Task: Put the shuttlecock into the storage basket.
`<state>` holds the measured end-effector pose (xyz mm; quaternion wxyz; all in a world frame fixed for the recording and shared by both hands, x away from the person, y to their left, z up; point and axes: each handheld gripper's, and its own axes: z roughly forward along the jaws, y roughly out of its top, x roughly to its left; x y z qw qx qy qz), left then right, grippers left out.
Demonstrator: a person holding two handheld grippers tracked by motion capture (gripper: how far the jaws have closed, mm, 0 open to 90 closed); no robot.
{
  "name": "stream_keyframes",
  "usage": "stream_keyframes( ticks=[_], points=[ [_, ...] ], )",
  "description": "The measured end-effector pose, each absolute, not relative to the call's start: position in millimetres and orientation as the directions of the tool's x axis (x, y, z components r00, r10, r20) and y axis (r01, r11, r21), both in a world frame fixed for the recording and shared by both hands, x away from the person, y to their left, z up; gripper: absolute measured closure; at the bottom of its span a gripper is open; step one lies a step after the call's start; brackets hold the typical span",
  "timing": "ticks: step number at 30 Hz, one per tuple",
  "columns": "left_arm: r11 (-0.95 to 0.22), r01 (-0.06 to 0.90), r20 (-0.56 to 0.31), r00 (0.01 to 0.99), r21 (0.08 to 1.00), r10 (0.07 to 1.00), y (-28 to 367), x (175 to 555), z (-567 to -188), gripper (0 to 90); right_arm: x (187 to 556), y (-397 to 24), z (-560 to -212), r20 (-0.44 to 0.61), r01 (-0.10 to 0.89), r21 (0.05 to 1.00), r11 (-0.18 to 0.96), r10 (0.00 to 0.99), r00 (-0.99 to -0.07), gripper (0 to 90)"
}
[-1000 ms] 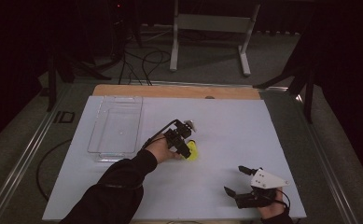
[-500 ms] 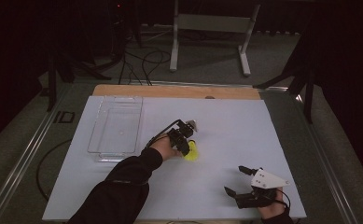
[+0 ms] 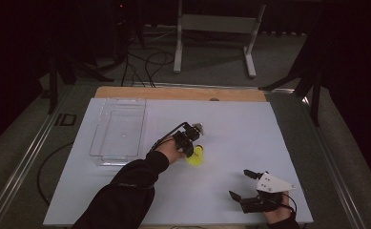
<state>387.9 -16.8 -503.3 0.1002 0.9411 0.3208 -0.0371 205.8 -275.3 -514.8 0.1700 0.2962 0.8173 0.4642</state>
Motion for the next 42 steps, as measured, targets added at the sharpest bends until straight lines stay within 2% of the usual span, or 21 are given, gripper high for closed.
stream_keyframes(
  ticks=[13, 25, 42],
  points=[
    [-0.805, 0.582, -0.155, 0.811, 0.115, 0.564, -22, 389, -488, 89.8, 206, -275, -515, -0.005, 0.326, 0.858, 0.397, 0.641, -0.768, 10.3],
    [-0.812, 0.577, -0.143, 0.815, 0.094, 0.562, -6, 390, -463, 90.0, 206, -275, -514, -0.009, 0.321, 0.861, 0.395, 0.642, -0.767, 10.3],
    [-0.794, 0.595, -0.121, 0.803, 0.127, 0.583, 15, 394, -423, 90.0, 206, -274, -515, -0.001, 0.330, 0.859, 0.392, 0.645, -0.764, 10.3]
  ],
)
